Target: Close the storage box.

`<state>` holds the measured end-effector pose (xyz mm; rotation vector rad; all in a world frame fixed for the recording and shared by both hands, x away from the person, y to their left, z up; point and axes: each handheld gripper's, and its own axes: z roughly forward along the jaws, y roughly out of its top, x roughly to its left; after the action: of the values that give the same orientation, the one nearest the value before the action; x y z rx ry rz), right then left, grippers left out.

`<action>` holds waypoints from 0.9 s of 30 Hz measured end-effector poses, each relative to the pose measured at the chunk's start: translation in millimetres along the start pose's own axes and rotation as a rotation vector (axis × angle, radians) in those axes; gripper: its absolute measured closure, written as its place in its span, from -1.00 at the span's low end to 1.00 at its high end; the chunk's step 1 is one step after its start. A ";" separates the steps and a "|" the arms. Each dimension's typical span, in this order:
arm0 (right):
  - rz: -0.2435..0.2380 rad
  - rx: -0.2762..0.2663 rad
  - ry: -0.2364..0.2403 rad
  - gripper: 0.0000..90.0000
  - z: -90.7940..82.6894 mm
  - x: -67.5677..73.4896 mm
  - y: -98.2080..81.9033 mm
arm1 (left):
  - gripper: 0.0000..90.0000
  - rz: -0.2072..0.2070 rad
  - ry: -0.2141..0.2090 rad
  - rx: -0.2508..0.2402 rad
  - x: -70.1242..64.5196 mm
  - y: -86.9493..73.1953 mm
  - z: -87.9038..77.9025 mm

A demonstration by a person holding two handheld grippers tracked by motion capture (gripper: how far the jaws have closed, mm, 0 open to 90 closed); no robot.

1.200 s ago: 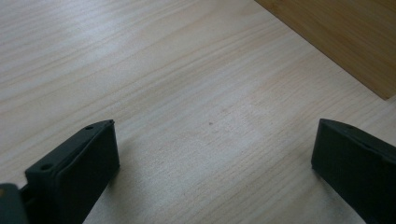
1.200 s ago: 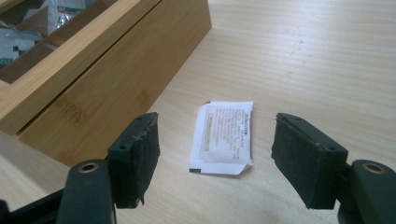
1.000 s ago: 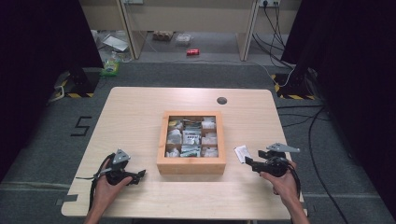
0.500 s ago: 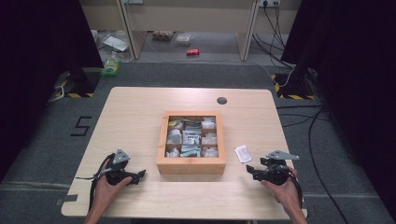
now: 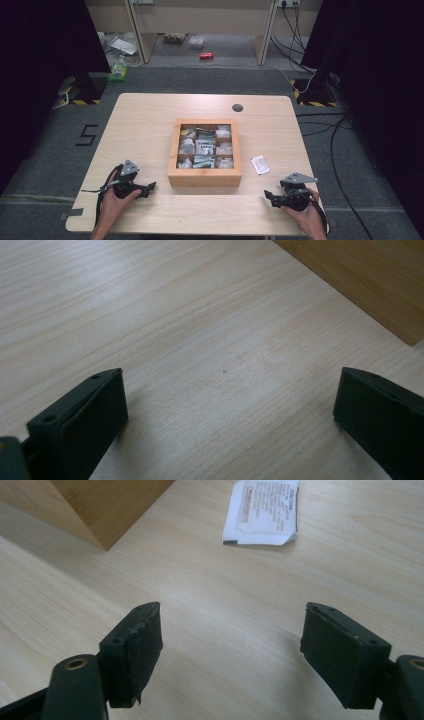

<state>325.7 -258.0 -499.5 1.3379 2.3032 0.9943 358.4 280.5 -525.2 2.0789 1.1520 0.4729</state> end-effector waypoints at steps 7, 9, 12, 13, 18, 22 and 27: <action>-0.010 0.019 -0.014 -0.45 0.6 0.5 -3.4 | -1.00 0.000 -0.002 0.000 -0.1 -0.4 -0.5; -0.021 0.027 -0.023 -0.46 1.9 0.8 -4.1 | -1.00 0.000 -0.001 0.001 -0.1 -0.4 -0.5; -0.034 0.038 -0.040 -0.49 3.7 0.7 -4.7 | -0.99 0.000 -0.001 0.001 -0.1 -0.4 -0.5; -0.045 0.037 -0.045 -0.52 4.5 0.2 -5.4 | -1.00 0.001 -0.001 0.001 -0.1 -0.4 -0.6; -0.063 0.035 -0.060 -0.60 6.1 0.1 -6.2 | -1.00 0.001 -0.001 0.001 -0.1 -0.4 -0.6; -0.067 0.031 -0.057 -0.64 7.2 0.2 -6.7 | -0.99 0.001 -0.001 0.001 -0.1 -0.5 -0.6; -0.069 0.025 -0.052 -0.65 7.5 -0.2 -7.3 | -1.00 0.001 -0.001 0.001 -0.1 -0.5 -0.6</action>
<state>325.4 -257.5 -509.9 1.2695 2.3136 0.9009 357.8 280.8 -525.1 2.0805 1.1511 0.4714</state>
